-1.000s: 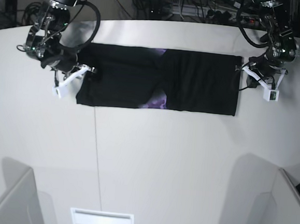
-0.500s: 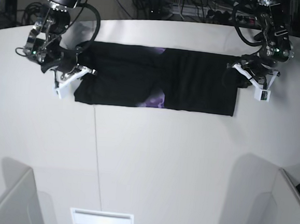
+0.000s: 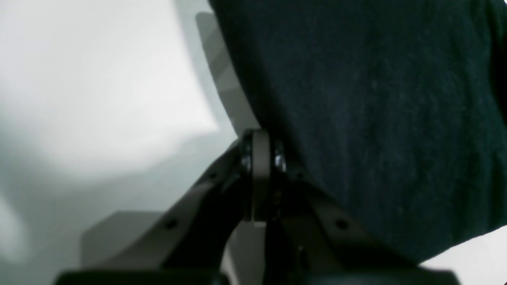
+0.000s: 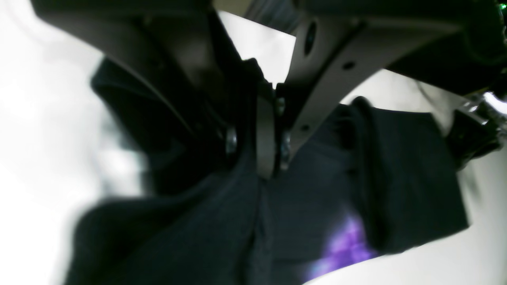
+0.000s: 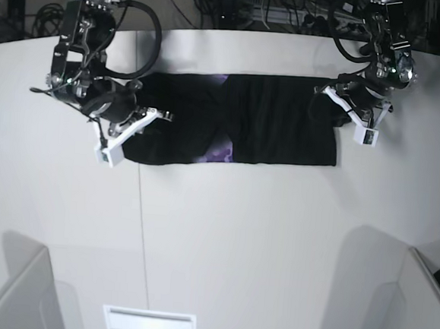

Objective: Fold the T-shirt properly
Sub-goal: 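Lift the strip ends and fold them toward each other with both grippers, then release with the left gripper and press the bundle down with the right gripper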

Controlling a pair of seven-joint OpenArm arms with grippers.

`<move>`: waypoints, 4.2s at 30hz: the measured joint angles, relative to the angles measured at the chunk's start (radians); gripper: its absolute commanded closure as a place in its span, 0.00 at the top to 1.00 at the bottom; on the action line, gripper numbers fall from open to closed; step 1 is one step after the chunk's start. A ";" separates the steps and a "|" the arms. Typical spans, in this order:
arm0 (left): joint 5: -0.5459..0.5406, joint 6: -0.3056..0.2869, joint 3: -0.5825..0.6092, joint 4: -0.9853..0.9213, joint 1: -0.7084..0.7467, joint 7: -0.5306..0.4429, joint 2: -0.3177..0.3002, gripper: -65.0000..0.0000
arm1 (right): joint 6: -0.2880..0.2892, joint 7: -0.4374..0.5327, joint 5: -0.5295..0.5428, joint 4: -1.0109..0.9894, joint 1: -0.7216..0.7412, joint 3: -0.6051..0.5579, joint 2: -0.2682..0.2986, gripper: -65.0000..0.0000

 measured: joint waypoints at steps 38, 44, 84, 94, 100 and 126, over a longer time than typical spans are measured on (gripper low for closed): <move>0.038 0.004 0.312 -0.017 -0.136 0.077 0.051 0.00 | -0.115 0.091 0.097 0.067 0.028 -0.157 -0.015 0.00; 0.025 0.000 0.312 -0.066 -0.166 0.059 0.047 0.00 | -0.115 0.090 0.195 0.068 0.030 -0.157 -0.016 0.00; 0.019 0.000 0.306 -0.064 -0.157 0.049 0.047 0.00 | -0.116 0.308 0.199 -0.172 0.073 -0.399 -0.038 0.00; 0.019 0.000 0.308 -0.064 -0.157 0.050 0.046 0.00 | -0.116 0.307 0.202 -0.178 0.094 -0.399 -0.039 0.00; 0.019 0.000 0.305 -0.064 -0.157 0.050 0.047 0.00 | -0.116 0.304 0.202 -0.179 0.089 -0.399 -0.039 0.00; 0.053 0.012 0.206 0.037 -0.108 0.107 0.044 0.00 | -0.116 0.317 0.211 -0.211 0.089 -0.399 -0.044 0.00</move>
